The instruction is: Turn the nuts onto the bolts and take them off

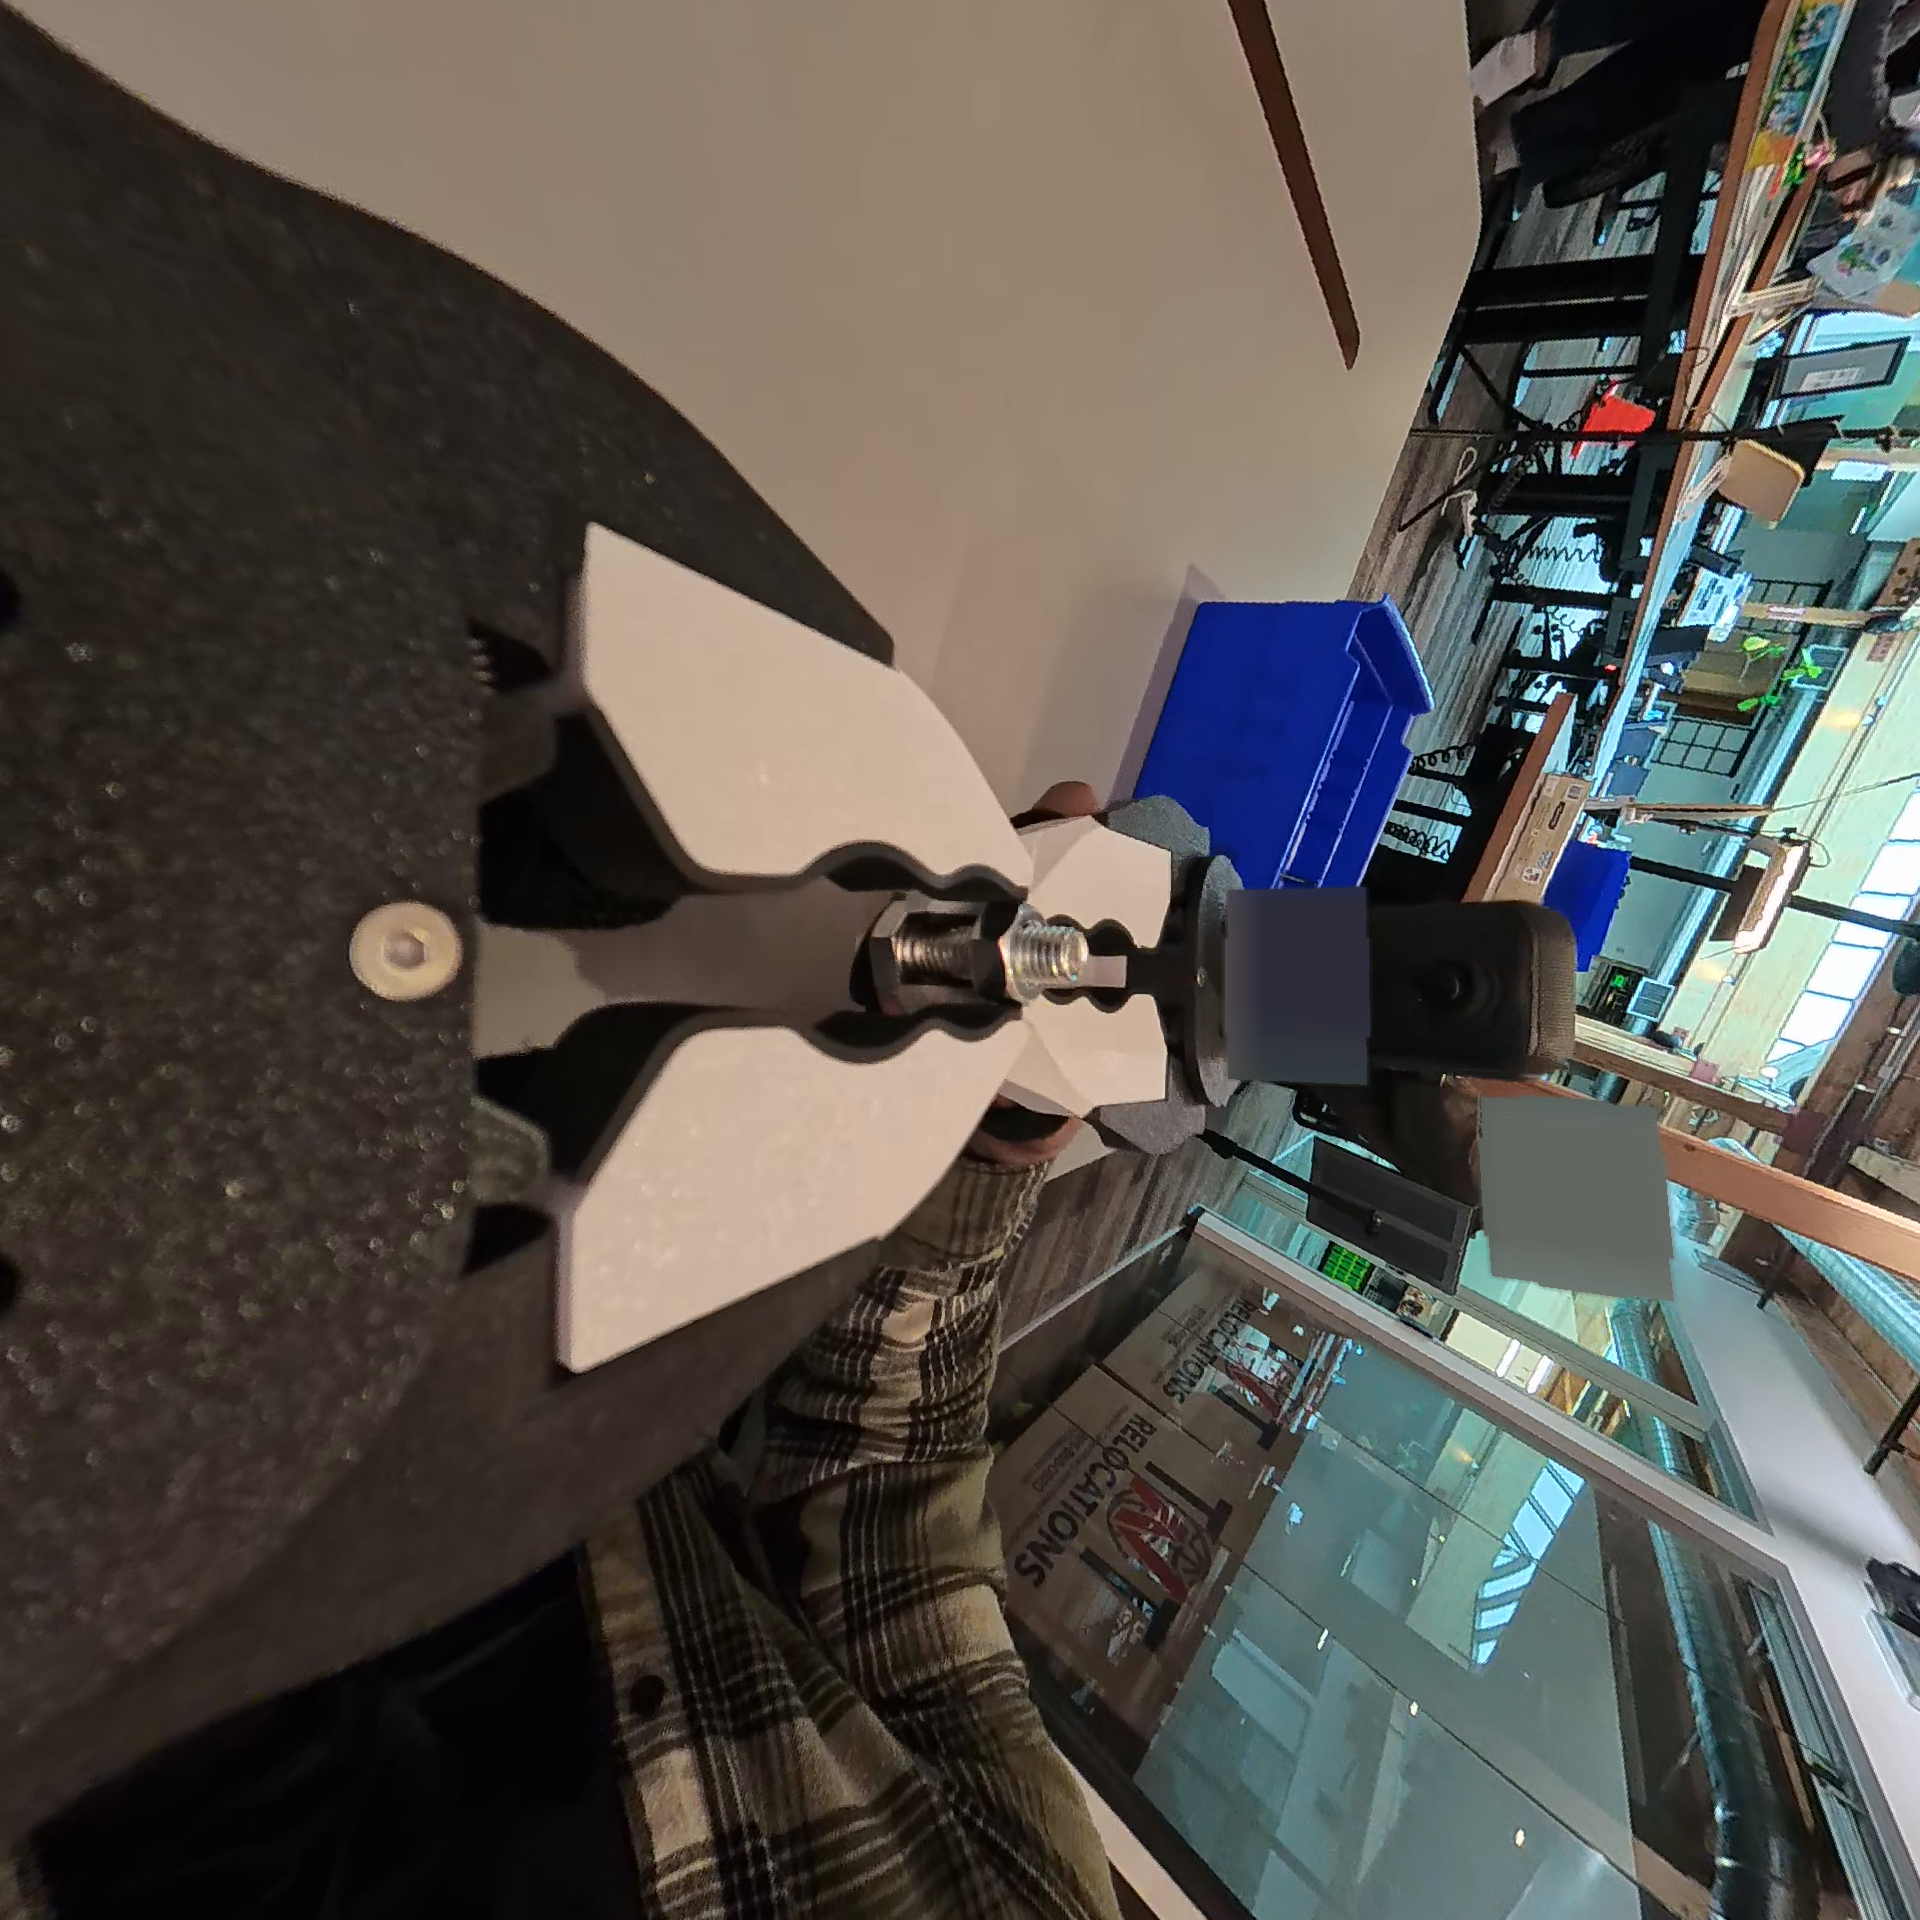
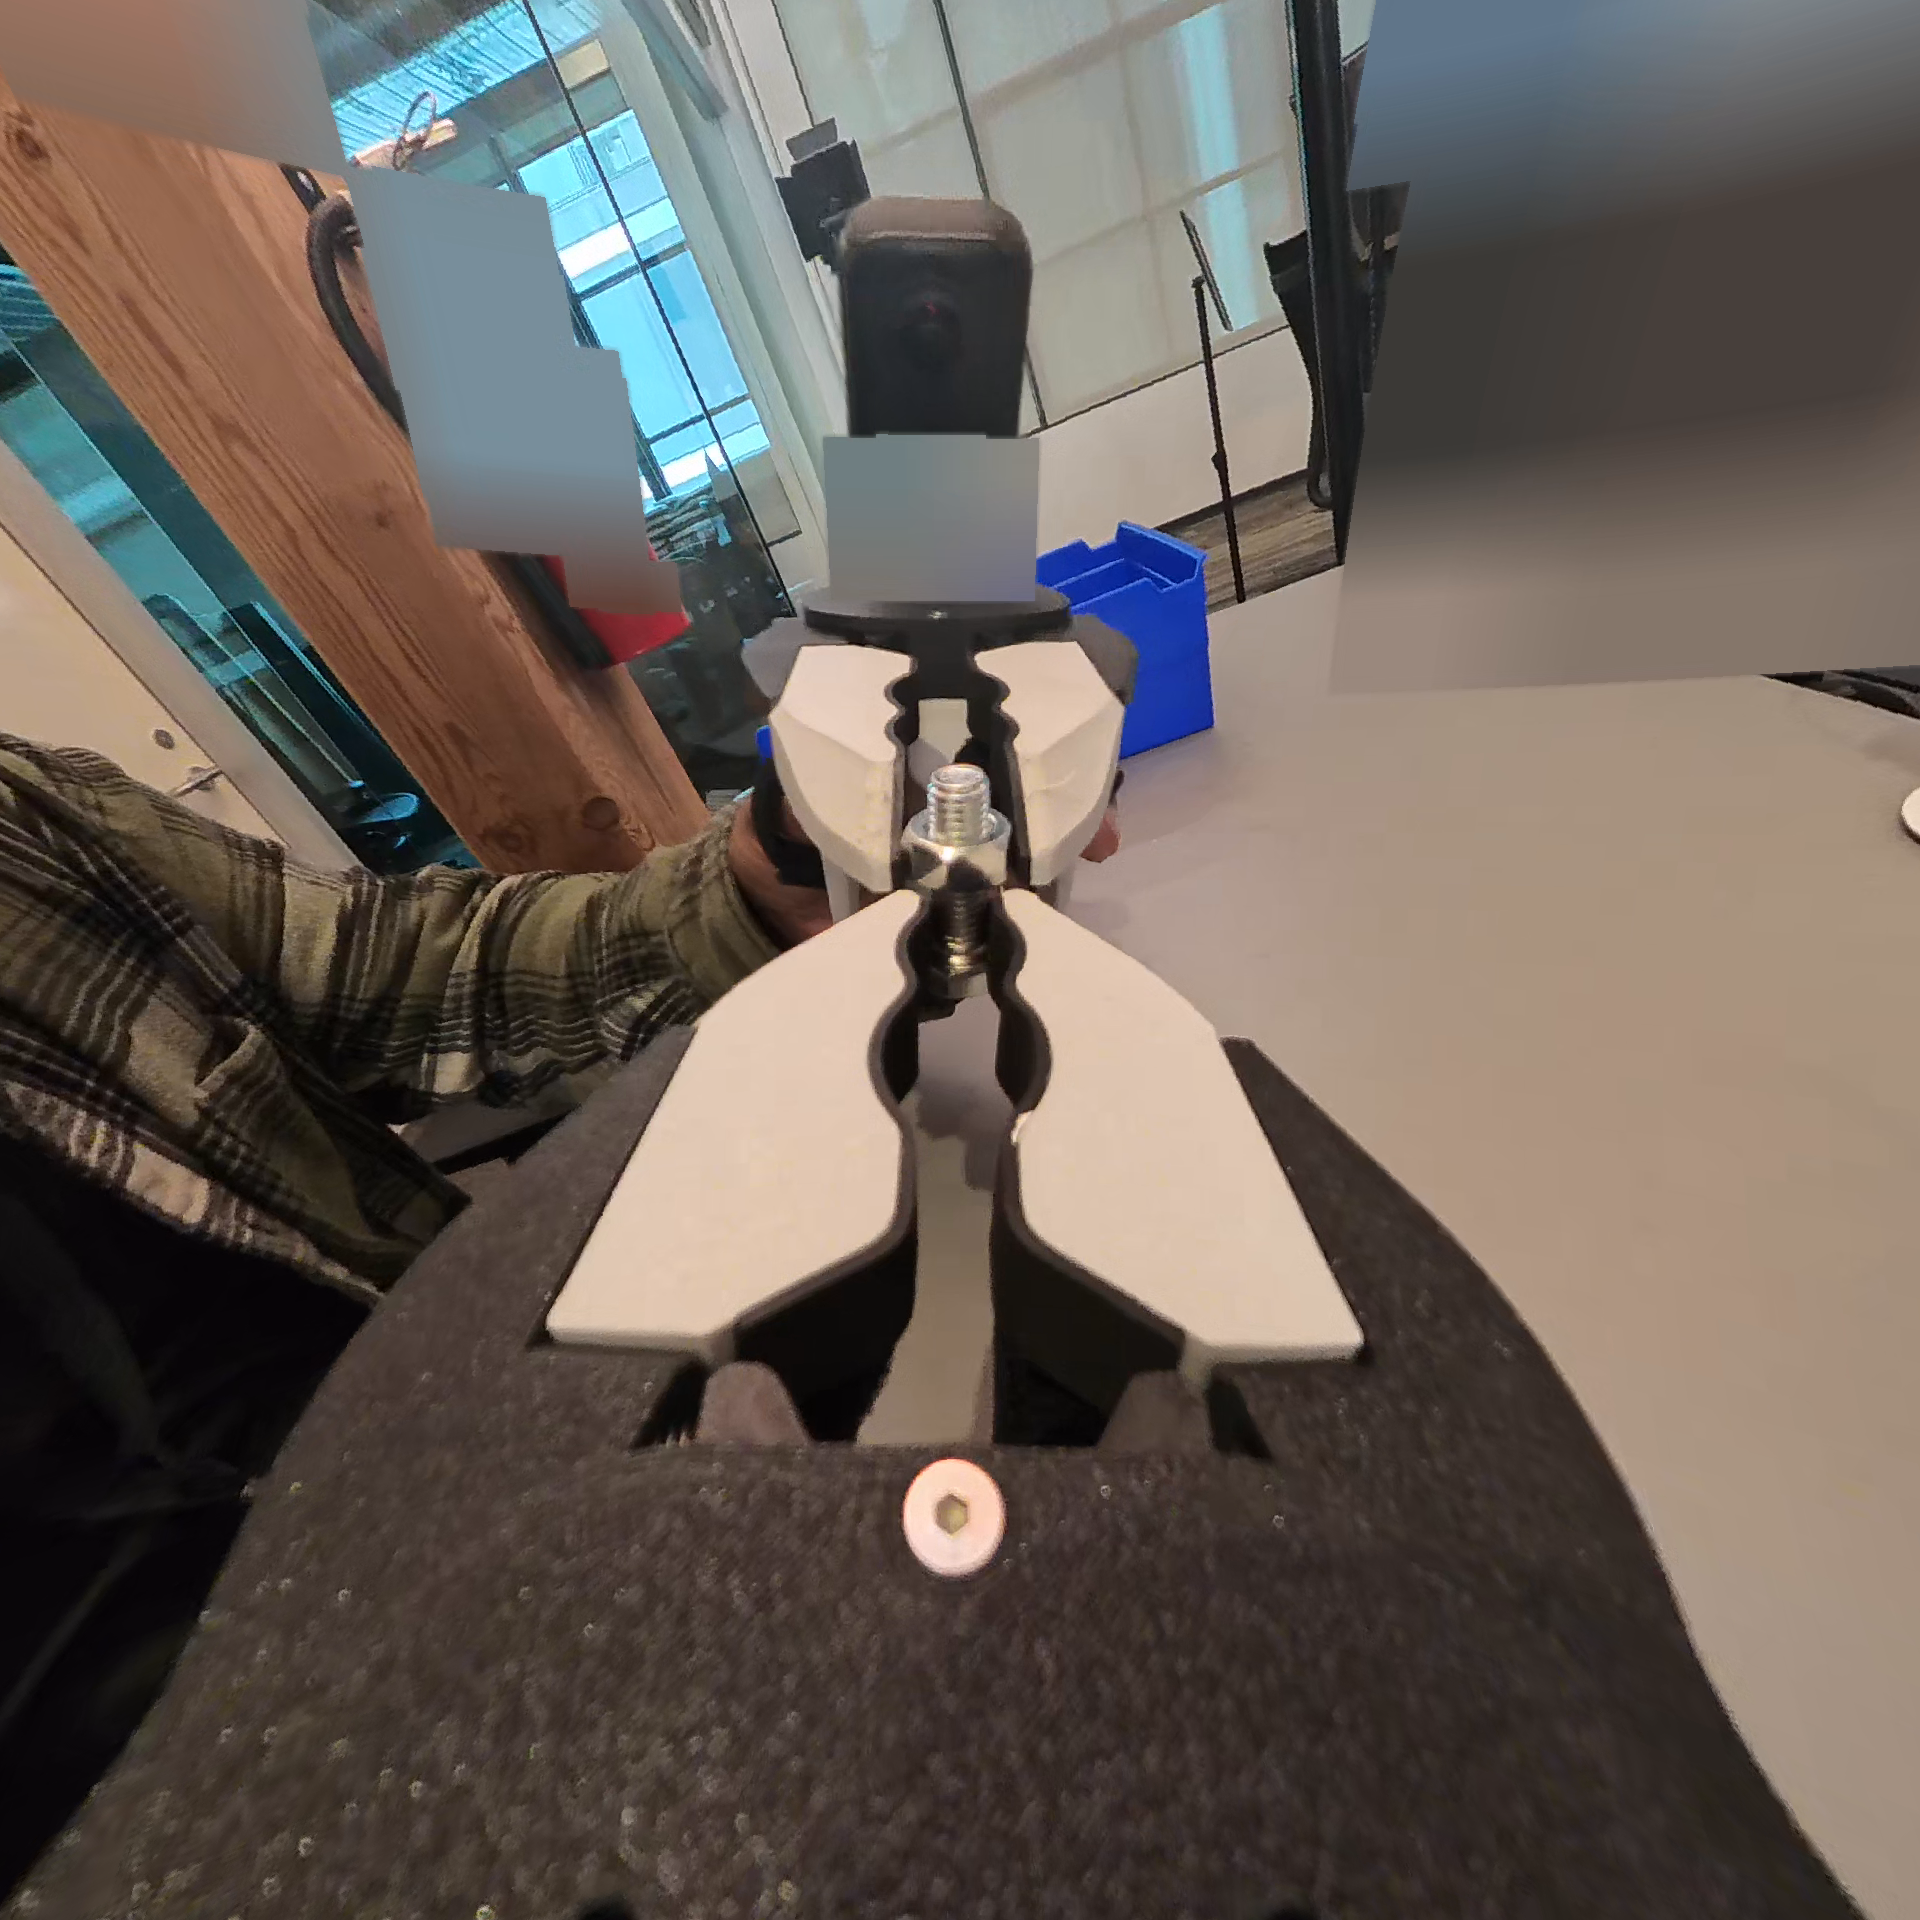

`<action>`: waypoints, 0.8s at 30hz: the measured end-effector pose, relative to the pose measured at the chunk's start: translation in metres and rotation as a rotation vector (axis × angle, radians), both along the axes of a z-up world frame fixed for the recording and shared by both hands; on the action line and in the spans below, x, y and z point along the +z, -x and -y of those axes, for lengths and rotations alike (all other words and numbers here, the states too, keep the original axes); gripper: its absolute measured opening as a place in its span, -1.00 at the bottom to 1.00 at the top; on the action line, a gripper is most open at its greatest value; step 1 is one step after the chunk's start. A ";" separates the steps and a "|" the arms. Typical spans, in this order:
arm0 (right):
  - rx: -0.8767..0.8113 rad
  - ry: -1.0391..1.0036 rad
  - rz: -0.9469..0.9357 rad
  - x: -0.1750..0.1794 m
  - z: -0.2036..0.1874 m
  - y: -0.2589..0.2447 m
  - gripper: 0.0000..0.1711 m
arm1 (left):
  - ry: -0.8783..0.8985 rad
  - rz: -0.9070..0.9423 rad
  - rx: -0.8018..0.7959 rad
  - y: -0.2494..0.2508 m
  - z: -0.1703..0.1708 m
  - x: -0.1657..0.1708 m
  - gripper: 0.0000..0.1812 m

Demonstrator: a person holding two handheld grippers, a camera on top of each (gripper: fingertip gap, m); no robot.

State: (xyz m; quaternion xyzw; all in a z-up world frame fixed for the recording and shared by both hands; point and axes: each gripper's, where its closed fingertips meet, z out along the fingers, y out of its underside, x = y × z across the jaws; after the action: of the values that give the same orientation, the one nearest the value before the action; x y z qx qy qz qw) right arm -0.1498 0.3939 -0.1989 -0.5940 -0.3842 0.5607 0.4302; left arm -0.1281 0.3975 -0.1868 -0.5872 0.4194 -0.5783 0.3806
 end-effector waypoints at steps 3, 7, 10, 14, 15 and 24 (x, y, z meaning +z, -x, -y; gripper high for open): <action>-0.010 -0.019 0.012 -0.001 -0.001 -0.001 -0.89 | 0.017 0.030 -0.015 0.003 0.000 0.004 -0.78; -0.033 -0.012 -0.041 0.005 -0.006 -0.009 -0.89 | 0.027 0.061 -0.002 0.013 -0.006 0.009 -0.70; -0.029 -0.015 -0.085 0.013 -0.005 -0.015 -0.90 | 0.034 0.022 0.000 0.012 -0.009 -0.003 -0.60; -0.006 -0.039 -0.096 0.017 -0.001 -0.015 -0.90 | 0.060 -0.009 -0.065 0.001 0.002 -0.014 -0.55; -0.003 -0.050 -0.091 0.016 0.000 -0.015 -0.90 | 0.057 -0.015 -0.074 0.000 0.004 -0.015 -0.55; -0.002 -0.110 -0.037 0.011 0.003 -0.015 -0.89 | 0.031 0.029 -0.056 0.007 0.002 -0.002 -0.62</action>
State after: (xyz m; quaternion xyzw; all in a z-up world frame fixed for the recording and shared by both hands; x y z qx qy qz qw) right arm -0.1346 0.3909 -0.1878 -0.5594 -0.4058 0.5494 0.4696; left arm -0.1347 0.3953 -0.1889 -0.5727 0.4210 -0.6035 0.3613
